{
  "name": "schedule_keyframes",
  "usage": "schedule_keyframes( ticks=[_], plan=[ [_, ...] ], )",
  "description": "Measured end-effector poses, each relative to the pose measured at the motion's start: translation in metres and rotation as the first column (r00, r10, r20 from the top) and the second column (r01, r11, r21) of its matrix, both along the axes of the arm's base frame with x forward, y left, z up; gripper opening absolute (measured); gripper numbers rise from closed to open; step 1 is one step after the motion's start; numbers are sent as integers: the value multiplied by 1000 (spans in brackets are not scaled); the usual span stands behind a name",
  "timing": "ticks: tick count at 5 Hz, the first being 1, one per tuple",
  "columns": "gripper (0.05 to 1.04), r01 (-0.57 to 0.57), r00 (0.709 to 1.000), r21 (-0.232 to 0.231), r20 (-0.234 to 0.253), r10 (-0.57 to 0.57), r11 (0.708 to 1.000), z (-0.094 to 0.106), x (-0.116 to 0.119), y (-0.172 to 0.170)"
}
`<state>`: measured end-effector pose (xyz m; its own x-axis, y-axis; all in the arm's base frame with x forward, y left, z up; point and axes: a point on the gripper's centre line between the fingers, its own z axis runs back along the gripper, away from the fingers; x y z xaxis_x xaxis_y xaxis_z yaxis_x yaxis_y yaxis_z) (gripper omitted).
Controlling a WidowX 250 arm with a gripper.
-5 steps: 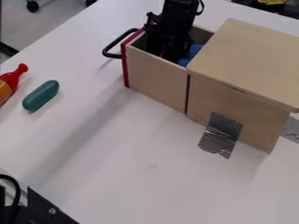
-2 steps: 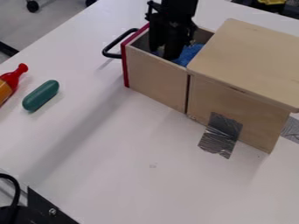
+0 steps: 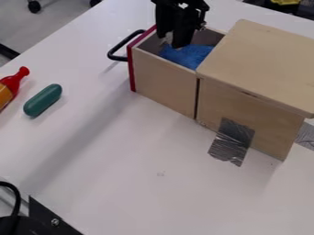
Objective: Take the white object out of the drawer
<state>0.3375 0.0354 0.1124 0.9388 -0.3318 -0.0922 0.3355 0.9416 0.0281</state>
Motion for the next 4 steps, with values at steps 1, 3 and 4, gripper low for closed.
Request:
schedule_keyframes(
  ticks=[1, 3, 4],
  plan=[
    [493, 4, 1000, -9, -11, -4, 1000, 2, -13, 1],
    [493, -5, 996, -15, -84, 4, 1000, -7, -48, 8],
    [493, -5, 996, -17, -89, 4, 1000, -4, -62, 9]
  ],
)
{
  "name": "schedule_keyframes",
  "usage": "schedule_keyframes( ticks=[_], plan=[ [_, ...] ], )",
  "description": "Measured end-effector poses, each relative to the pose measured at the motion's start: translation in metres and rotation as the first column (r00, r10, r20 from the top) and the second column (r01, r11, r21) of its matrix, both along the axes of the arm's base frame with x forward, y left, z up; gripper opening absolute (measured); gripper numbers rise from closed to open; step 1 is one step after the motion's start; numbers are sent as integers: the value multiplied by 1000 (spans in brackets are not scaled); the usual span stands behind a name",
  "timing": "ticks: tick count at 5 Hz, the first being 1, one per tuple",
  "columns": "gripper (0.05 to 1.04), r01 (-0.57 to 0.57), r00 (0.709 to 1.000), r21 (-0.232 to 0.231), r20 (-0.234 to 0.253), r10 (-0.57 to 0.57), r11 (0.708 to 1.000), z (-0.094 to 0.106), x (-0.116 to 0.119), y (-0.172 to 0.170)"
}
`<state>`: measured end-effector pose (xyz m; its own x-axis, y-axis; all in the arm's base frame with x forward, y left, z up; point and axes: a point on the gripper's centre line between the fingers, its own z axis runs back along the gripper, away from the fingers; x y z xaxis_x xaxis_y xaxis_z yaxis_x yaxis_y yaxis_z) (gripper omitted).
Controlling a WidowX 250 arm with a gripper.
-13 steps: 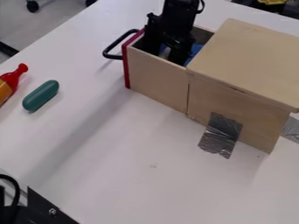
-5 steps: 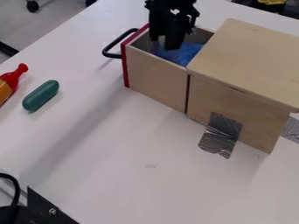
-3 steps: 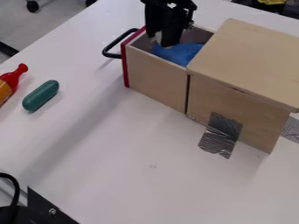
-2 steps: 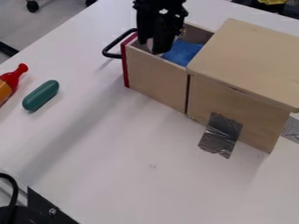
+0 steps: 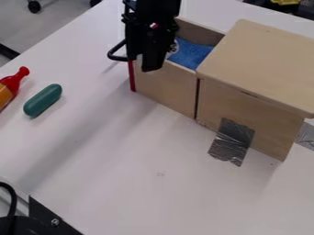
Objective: Take the white object out of the drawer
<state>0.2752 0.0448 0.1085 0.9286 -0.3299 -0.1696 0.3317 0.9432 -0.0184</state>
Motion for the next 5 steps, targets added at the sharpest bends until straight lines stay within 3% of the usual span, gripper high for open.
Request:
schedule_keyframes(
  ticks=[2, 3, 5],
  plan=[
    [493, -16, 1000, 2, -20, 16, 1000, -6, -29, 7],
    [493, -94, 995, -12, -26, 94, 995, -10, -51, 13],
    [493, -152, 984, -2, -97, 151, 988, -25, -87, 14]
  ],
)
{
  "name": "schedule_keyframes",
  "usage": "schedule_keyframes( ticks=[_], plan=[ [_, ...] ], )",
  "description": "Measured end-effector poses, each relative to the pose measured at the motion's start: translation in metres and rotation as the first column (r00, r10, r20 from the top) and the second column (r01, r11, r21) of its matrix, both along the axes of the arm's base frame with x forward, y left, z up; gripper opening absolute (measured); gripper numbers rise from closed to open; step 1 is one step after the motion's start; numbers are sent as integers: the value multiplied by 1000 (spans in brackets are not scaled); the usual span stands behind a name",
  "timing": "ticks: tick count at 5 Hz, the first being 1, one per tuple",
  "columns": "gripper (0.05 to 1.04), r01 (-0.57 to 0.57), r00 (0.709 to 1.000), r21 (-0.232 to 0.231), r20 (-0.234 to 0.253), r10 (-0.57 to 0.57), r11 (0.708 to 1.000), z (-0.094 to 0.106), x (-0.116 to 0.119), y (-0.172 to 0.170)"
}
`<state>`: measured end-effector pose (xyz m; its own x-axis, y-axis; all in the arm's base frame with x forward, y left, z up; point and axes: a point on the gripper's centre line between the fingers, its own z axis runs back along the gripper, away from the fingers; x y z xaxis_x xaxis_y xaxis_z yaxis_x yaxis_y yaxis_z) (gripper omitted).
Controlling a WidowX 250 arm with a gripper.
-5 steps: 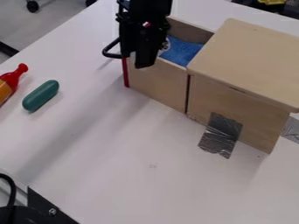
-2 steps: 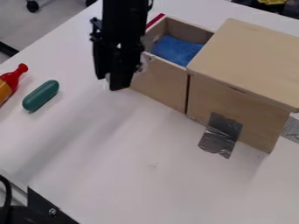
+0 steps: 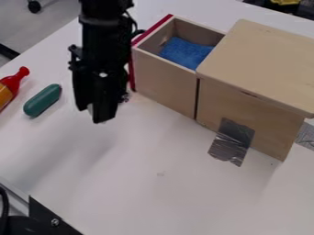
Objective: Take the white object out of the drawer
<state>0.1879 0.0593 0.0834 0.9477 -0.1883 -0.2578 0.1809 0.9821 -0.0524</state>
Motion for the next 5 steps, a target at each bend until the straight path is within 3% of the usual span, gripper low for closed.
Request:
schedule_keyframes(
  ticks=[1, 4, 5],
  plan=[
    [493, -59, 998, 8, -20, 59, 998, -4, -10, 9],
    [493, -82, 990, 134, -106, 97, 988, -66, -6, 41],
    [493, -90, 991, 150, -86, 104, 985, -68, 0, 45]
  ],
)
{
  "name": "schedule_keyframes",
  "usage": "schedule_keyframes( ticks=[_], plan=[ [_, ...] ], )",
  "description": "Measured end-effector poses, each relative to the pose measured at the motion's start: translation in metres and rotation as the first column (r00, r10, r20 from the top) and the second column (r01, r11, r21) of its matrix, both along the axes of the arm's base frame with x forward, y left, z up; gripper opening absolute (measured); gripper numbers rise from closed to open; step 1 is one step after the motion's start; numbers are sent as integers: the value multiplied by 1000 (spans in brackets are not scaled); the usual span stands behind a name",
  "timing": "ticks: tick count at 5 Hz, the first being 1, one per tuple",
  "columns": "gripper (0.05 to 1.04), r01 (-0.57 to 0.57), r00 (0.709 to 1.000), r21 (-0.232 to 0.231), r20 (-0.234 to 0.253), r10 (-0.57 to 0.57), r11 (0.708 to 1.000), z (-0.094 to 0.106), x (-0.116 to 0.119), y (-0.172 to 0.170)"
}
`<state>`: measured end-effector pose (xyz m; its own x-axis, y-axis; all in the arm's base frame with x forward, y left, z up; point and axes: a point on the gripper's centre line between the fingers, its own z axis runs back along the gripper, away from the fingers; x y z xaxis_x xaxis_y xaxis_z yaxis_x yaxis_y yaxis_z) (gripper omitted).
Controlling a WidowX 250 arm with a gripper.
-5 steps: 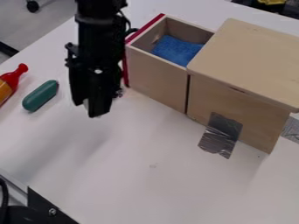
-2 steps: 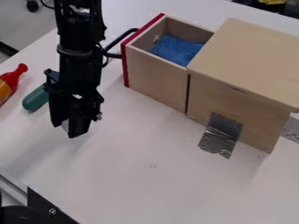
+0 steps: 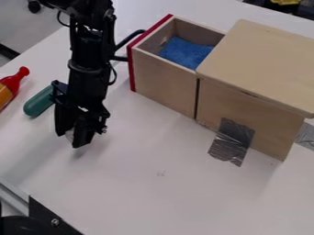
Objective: Take the white object out of the drawer
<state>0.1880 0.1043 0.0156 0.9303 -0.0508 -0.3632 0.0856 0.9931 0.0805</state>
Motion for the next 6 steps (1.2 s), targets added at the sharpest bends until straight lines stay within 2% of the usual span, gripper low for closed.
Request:
schedule_keyframes(
  ticks=[1, 2, 3, 4, 5, 6],
  plan=[
    [574, -19, 1000, -14, -14, 19, 1000, 2, -1, -3],
    [878, -37, 999, -47, -25, 36, 998, 4, -1, -8],
    [1007, -48, 999, -88, -6, 47, 995, 22, 3, -14],
    [1000, -39, 997, -105, 56, 45, 994, 55, 9, -22],
    [1000, 10, 996, -88, 86, -2, 996, 80, 12, -28],
    [1000, 71, 995, -49, 72, -67, 996, 80, 14, -28]
  ],
)
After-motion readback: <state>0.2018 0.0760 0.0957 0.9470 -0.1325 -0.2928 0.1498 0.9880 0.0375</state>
